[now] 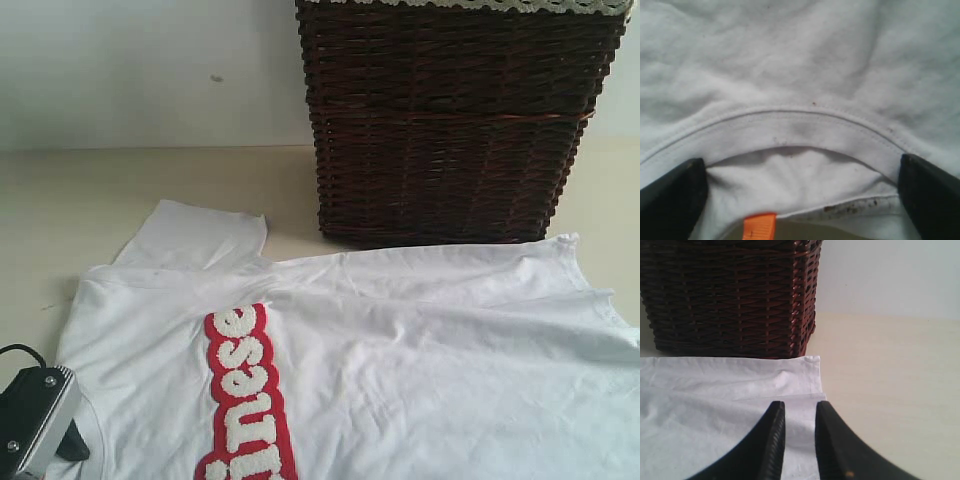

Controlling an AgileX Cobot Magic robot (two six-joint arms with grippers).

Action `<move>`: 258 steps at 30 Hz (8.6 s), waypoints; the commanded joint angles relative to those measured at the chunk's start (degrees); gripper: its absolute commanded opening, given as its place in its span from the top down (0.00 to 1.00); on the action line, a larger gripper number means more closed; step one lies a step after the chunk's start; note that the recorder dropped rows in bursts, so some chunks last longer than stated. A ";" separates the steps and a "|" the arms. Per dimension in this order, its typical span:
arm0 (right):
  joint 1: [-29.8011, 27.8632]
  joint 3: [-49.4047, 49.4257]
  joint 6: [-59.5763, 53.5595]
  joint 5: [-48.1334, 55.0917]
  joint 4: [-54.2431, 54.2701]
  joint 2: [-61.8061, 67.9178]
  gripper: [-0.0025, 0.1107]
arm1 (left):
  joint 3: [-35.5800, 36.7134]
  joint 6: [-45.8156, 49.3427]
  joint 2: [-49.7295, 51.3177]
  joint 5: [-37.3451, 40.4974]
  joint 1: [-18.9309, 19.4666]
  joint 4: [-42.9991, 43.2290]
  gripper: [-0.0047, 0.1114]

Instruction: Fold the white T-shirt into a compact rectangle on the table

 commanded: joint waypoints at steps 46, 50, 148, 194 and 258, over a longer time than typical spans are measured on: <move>-0.01 -2.11 -10.94 -19.83 -29.07 39.72 0.77 | 0.53 -0.76 1.41 -0.11 -0.30 0.86 0.06; -0.01 -11.01 -10.82 -12.49 -28.22 56.65 0.77 | 0.53 -0.76 1.41 -0.11 -0.30 0.86 0.06; -18.94 -51.13 -104.14 44.26 10.51 95.40 0.52 | 0.53 -0.76 1.41 0.06 -0.30 0.86 0.06; -18.94 -35.45 -89.25 36.96 -2.32 99.02 0.97 | 0.53 -0.76 1.41 0.06 -0.30 0.86 0.06; -22.64 -62.91 -114.72 42.05 9.32 108.91 0.05 | 0.53 -0.76 1.41 0.06 -0.30 0.86 0.06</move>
